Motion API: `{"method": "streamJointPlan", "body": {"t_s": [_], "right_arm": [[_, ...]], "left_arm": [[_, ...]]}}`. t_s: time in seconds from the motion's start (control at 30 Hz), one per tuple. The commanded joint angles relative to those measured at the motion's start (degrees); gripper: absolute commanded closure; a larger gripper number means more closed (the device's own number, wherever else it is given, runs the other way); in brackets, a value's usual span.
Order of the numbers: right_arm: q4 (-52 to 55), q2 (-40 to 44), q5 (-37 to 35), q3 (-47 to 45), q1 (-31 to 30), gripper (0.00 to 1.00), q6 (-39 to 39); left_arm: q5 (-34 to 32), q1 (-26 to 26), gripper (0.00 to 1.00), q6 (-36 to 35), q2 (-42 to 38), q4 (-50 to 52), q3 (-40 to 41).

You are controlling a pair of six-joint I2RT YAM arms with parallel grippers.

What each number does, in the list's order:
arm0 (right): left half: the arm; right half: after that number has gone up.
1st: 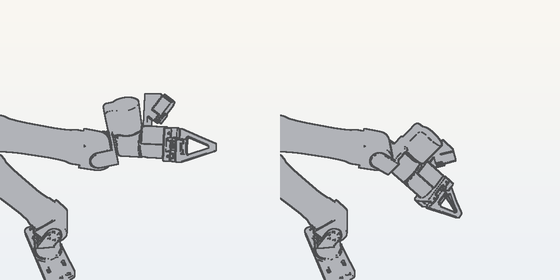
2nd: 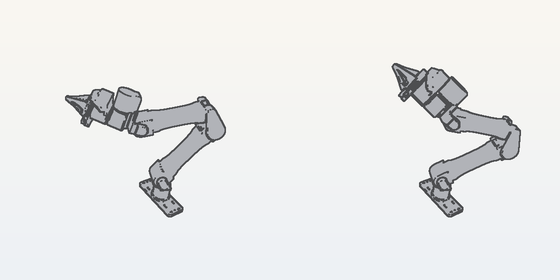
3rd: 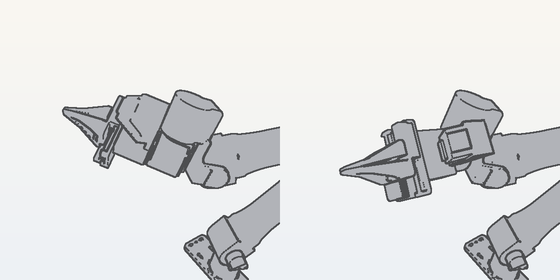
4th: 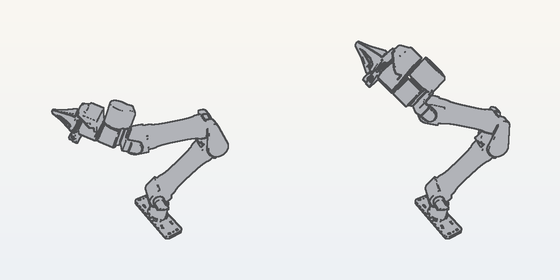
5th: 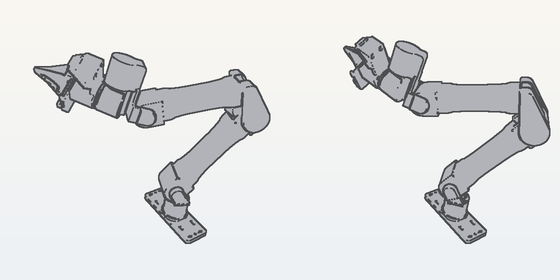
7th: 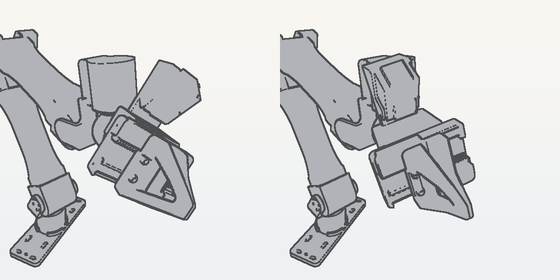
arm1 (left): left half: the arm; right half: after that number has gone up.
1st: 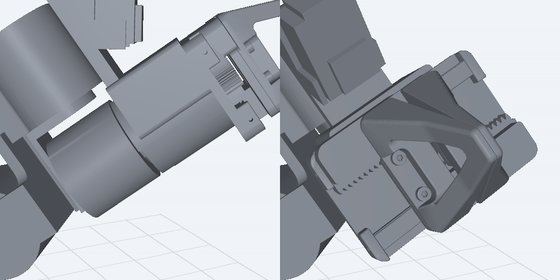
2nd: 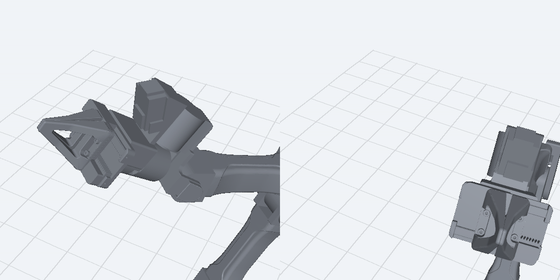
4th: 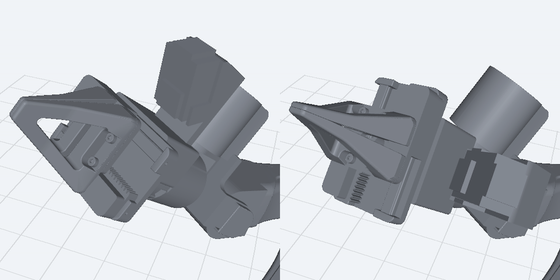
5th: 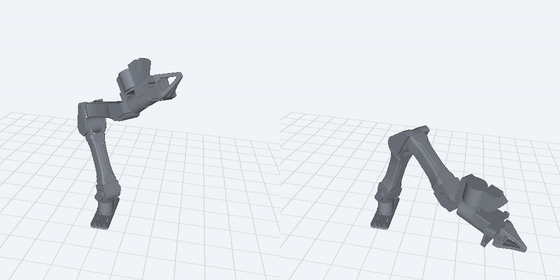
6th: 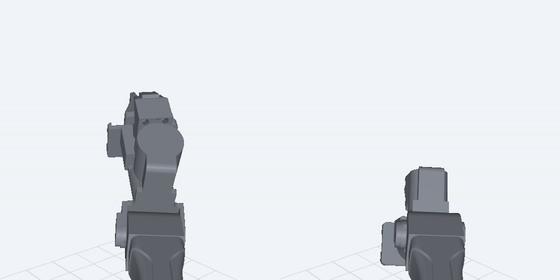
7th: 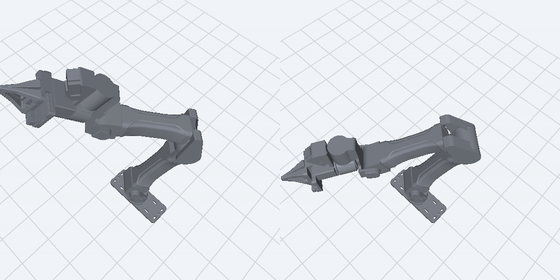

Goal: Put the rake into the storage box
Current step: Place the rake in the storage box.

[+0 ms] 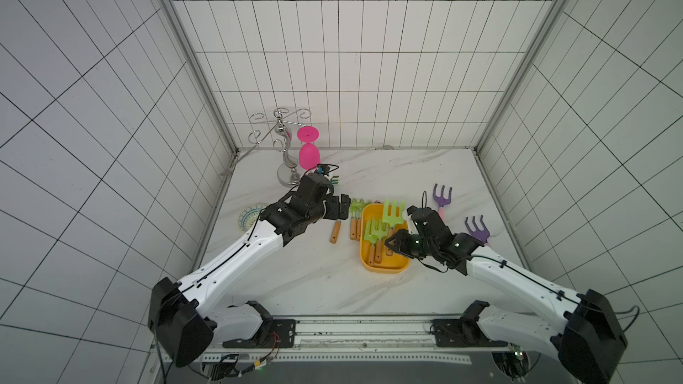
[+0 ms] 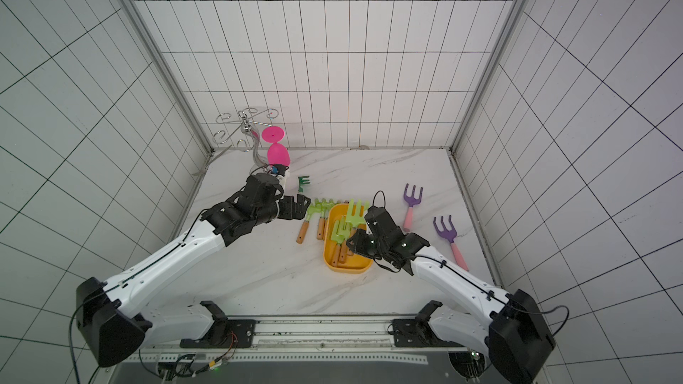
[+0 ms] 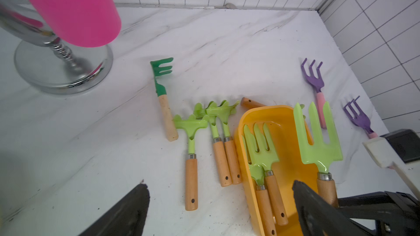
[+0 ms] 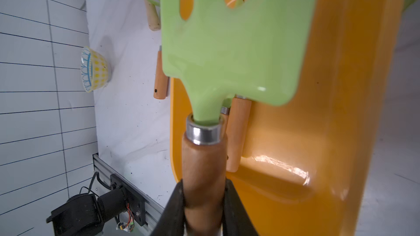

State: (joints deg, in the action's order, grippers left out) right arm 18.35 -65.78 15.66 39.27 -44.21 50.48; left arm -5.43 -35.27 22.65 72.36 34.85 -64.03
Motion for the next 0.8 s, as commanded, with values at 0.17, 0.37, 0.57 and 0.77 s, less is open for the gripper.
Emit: {"method": "streamJointPlan", "body": {"t_s": [0.17,0.37,0.57,0.77], "right_arm": [[-1.2,-10.0,0.7,1.9,0.3,0.76,-3.6],[-1.9,-17.3,2.9,5.0,0.3,0.74,-5.7],[-1.9,-18.8,3.4,6.8,0.3,0.70,-6.4],[2.8,-19.3,3.1,8.5,0.3,0.47,-9.0]], "left_arm": [[-1.1,3.0,0.01,-0.8,1.6,5.4,2.1],[0.4,3.0,0.01,-0.8,2.2,7.1,2.4],[1.5,3.0,0.01,-1.0,4.1,9.5,2.0],[1.5,3.0,0.01,-1.5,7.9,11.9,1.6]]}}
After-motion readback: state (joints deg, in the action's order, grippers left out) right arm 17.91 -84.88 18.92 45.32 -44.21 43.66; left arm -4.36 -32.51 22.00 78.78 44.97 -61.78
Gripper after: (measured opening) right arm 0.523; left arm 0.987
